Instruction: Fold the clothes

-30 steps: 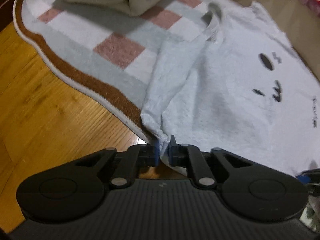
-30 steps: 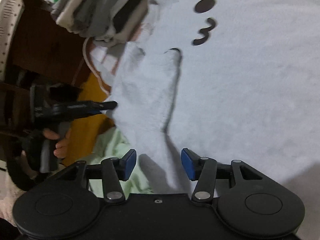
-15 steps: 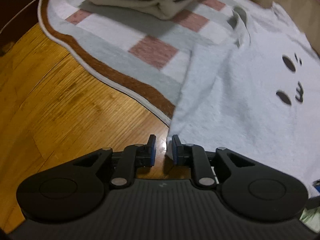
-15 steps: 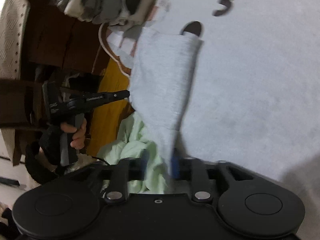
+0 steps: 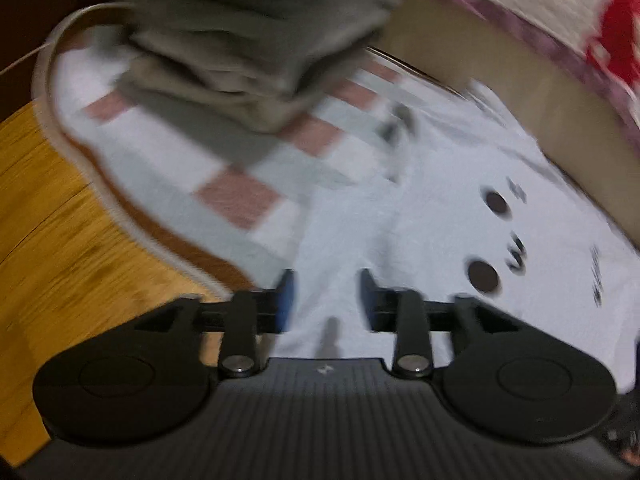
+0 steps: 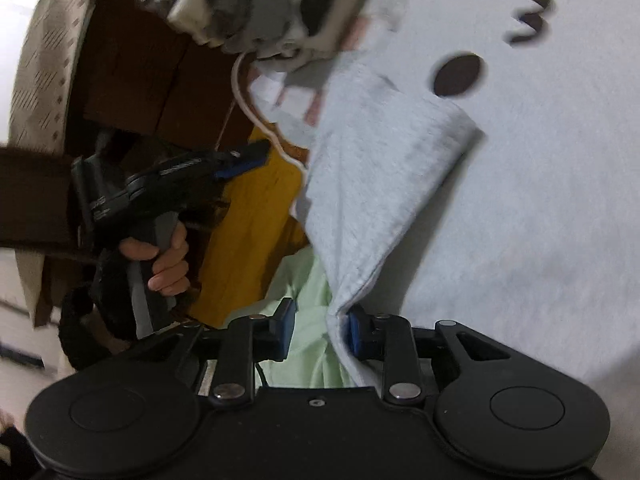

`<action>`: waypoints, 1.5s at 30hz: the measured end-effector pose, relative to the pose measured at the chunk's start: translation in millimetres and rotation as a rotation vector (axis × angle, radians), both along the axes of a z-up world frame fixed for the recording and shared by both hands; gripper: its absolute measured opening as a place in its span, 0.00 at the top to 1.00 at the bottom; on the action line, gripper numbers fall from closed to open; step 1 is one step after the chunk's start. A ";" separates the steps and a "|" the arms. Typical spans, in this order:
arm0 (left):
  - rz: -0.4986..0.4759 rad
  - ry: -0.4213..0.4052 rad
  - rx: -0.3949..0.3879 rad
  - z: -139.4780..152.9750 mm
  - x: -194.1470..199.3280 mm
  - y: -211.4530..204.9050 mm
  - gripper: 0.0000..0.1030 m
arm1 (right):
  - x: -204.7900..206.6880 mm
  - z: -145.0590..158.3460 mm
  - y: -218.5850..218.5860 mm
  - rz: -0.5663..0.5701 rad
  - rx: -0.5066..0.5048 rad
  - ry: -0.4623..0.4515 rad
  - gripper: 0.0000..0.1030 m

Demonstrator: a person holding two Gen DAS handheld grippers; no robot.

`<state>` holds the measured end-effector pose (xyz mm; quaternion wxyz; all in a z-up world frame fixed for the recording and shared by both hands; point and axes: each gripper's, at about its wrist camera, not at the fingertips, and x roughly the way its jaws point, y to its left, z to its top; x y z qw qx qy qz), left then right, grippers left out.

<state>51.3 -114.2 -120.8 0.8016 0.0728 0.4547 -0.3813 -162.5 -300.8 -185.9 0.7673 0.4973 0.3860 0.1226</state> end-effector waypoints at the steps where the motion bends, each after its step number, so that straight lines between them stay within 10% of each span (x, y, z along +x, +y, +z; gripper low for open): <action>1: -0.045 0.012 0.035 -6.0 -4.2 -8.1 0.53 | -1.1 -3.9 -0.5 -0.007 0.008 0.025 0.68; 7: -0.109 -0.032 0.354 -43.2 -21.9 -31.8 0.49 | -17.8 13.6 -16.8 0.014 -0.044 0.063 0.62; 9: -0.095 -0.026 0.346 -39.4 -19.2 -30.7 0.50 | -35.7 33.0 -27.0 0.030 -0.170 0.055 0.58; 13: -0.195 -0.130 0.142 -6.3 -41.0 -34.2 0.52 | -90.2 64.6 -40.1 0.026 -0.366 0.078 0.56; 17: -0.416 -0.071 -0.149 22.0 -81.8 -60.6 0.50 | -131.5 69.2 -34.8 -0.025 -0.311 0.039 0.56; 21: -0.575 0.104 -0.137 4.3 -112.2 -105.8 0.51 | -131.6 57.6 -17.9 -0.028 -0.273 0.003 0.56; 29: -0.539 0.418 0.109 -55.2 -107.6 -95.8 0.55 | -73.1 39.8 19.0 0.138 -0.315 -0.043 0.54; 37: -0.562 0.261 0.083 -32.2 -119.5 -87.0 0.54 | -51.3 31.1 31.7 0.322 -0.251 -0.040 0.49; 40: -0.462 0.282 -0.039 -15.3 -94.2 -79.6 0.53 | -43.0 29.7 27.8 0.309 -0.241 -0.007 0.49; 45: -0.277 0.265 -0.032 -15.3 -58.7 -59.3 0.52 | -38.9 26.0 18.7 0.184 -0.180 0.005 0.46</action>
